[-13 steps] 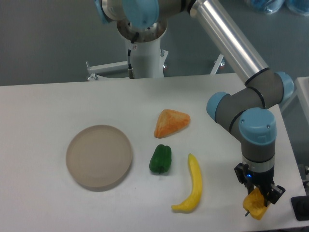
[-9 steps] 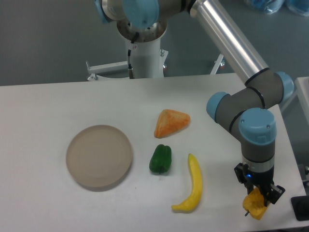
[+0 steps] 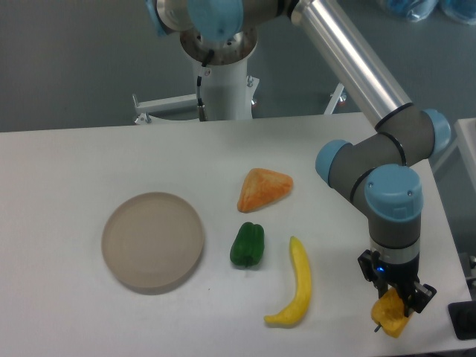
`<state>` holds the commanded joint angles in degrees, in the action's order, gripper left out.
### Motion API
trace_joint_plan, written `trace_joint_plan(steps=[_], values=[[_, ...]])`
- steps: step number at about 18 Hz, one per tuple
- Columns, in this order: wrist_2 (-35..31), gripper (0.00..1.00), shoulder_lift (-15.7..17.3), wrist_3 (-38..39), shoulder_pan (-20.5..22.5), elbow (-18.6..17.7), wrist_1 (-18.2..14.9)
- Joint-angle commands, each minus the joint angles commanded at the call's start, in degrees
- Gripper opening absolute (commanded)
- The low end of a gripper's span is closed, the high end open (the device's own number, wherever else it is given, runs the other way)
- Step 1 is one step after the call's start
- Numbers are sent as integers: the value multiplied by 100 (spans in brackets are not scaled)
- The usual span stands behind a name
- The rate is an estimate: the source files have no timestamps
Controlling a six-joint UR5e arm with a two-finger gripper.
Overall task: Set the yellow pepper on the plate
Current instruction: 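Lift the held yellow pepper up from the table with the gripper, then carry the yellow pepper over the beige plate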
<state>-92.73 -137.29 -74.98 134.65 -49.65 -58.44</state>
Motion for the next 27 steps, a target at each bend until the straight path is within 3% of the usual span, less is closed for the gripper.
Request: trace_joint_plan(steps=[5,9,14,16,21,24,27], values=[[185,40,685,650,-114,-763,-35],[246,40,1432,1405,-412,-1484,-316],[773,40,2083,2985,-887,-2144,-440],[879,40,2224,3925,-1159,-2373,-396],[976,40,2225,5834,-1730,-2532,-387],[993,40,2163,5951,-1951,-2917,-300],[967,40,2207,5741,-2118,-3523,410]])
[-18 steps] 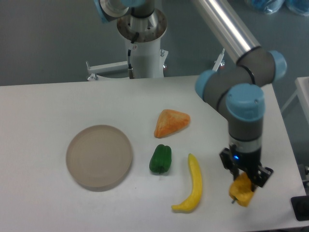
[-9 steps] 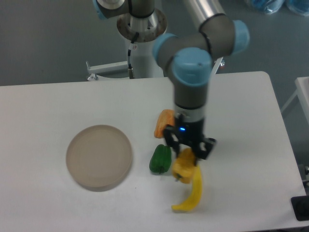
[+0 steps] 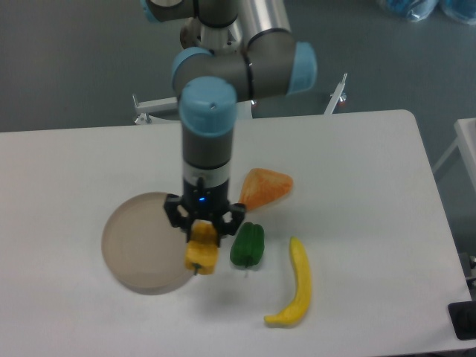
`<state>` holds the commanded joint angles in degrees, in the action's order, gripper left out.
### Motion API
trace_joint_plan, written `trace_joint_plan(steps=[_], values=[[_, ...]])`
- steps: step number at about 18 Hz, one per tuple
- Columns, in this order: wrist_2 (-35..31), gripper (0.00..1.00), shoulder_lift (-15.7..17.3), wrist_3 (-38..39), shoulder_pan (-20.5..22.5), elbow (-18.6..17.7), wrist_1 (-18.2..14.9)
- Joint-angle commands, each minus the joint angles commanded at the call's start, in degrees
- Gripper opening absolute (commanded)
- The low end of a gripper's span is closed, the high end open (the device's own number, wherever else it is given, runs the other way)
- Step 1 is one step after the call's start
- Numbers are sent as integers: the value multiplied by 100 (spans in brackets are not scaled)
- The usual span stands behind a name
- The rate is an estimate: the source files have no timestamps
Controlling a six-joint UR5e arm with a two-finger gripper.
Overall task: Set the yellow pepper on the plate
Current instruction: 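Carry the yellow pepper over the beige plate, then lower the yellow pepper onto the plate and open the gripper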
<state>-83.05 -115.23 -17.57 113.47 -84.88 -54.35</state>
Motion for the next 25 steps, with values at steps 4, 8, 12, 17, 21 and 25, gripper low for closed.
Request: trace_joint_plan(steps=[4,8,12,17,21,25], values=[[17,40,61,-458,-158,-318,223],[-9,40,88,-546,-273,-590,319],[-18,40,27,-599,-290,-679,337],[-18,40,-17,-616,-290,-732,363],[-26,41,-79,-616,-352,-740,513],[-18,43,-79,-608,-352,-758,513]])
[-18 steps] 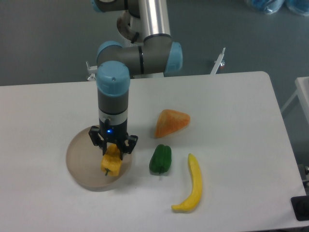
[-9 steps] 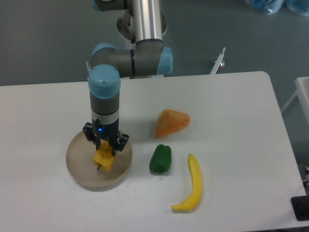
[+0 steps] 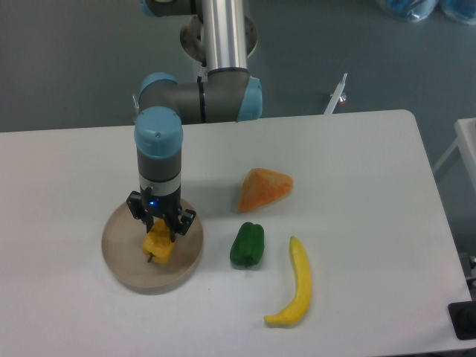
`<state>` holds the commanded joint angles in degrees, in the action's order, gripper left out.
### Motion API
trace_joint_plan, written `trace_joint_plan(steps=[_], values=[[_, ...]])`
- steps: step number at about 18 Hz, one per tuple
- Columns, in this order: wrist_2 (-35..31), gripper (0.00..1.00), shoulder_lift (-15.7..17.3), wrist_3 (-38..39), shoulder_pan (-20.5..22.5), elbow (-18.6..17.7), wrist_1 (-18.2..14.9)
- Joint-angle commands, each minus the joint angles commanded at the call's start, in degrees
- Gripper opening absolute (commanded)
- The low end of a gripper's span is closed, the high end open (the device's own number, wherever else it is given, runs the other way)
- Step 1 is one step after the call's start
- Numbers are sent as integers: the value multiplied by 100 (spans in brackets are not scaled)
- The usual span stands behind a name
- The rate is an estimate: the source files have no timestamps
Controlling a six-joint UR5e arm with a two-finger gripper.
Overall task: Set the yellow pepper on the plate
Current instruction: 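Lower the yellow pepper onto the plate and open the gripper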
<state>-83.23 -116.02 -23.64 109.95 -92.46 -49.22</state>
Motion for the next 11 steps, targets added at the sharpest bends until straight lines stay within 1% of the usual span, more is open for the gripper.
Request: trace_joint_plan(steps=[3,5,11], values=[[0,43,0,0,-9,0,0],[0,45,0,-9,-9,0,0],[0,46,-9,-18,-9,-9,-9]])
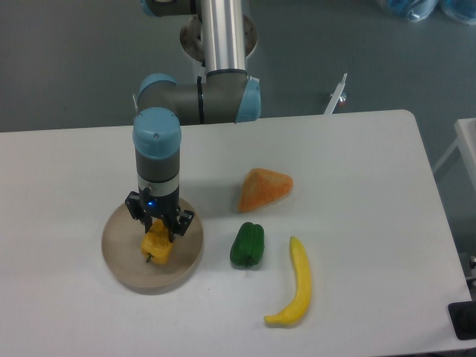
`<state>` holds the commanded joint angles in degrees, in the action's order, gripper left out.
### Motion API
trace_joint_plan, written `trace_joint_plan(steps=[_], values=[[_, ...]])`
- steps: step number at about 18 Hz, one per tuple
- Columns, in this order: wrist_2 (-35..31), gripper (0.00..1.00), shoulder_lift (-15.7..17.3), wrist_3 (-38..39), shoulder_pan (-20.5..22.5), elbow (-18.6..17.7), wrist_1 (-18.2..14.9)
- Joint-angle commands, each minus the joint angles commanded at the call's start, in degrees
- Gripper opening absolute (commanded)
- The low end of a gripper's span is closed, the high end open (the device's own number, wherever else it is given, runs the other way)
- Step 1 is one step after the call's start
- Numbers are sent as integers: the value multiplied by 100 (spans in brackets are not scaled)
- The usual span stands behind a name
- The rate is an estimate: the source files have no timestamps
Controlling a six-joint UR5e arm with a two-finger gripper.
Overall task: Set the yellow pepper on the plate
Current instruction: 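Lower the yellow pepper onto the plate and open the gripper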
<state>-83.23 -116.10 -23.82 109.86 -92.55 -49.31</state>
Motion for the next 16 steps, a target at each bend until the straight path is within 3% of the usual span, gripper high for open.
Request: trace_joint_plan(steps=[7,11,16], values=[[0,51,9,-44,0,-44,9],[-9,77,17,-44,0,-44,9],[0,93,70,-44,0,-35,0]])
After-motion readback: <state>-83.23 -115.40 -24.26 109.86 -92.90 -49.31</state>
